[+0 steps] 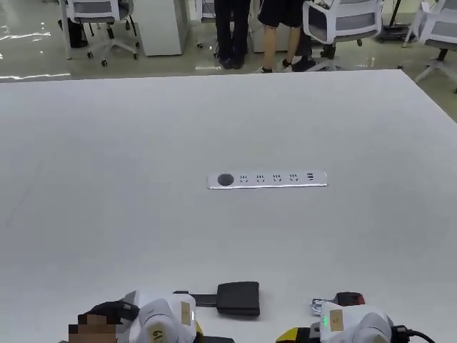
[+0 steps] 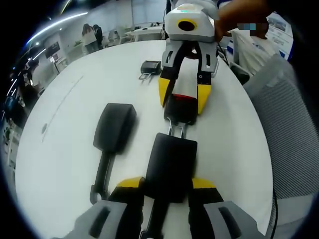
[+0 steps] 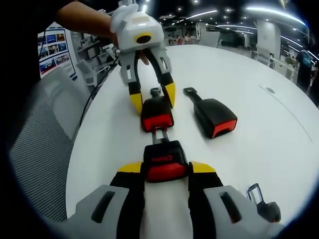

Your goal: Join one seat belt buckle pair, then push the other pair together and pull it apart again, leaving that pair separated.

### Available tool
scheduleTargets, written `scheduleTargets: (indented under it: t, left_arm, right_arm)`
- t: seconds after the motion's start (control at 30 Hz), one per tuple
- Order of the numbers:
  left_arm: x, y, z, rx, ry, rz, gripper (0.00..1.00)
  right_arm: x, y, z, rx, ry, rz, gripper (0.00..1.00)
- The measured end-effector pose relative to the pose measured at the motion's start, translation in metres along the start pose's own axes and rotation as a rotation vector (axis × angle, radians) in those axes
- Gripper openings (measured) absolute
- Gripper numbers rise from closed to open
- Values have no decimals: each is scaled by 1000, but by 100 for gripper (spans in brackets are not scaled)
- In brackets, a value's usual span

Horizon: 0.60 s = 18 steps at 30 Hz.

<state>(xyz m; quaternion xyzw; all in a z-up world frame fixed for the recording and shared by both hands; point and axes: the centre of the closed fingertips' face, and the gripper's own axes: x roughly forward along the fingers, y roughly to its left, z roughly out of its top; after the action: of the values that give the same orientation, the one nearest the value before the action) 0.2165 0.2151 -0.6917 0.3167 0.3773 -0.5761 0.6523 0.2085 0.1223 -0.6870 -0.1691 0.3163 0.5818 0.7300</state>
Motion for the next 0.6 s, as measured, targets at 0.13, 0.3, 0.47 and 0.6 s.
scheduleTargets:
  t: [0.13,0.3,0.47,0.6]
  left_arm:
    - [1,1,-1,1,6,0,35]
    - [1,0,-1,11,11,3,35]
    - [1,-1,0,29,11,-4,35]
    - [1,-1,1,44,9,-9,34]
  right_arm:
    - [5,5,4,-5,-5,2,32]
    - [8,9,9,2,-15,1,32]
    - [8,8,8,12,-16,4,32]
    - [11,10,12,12,-10,-2,32]
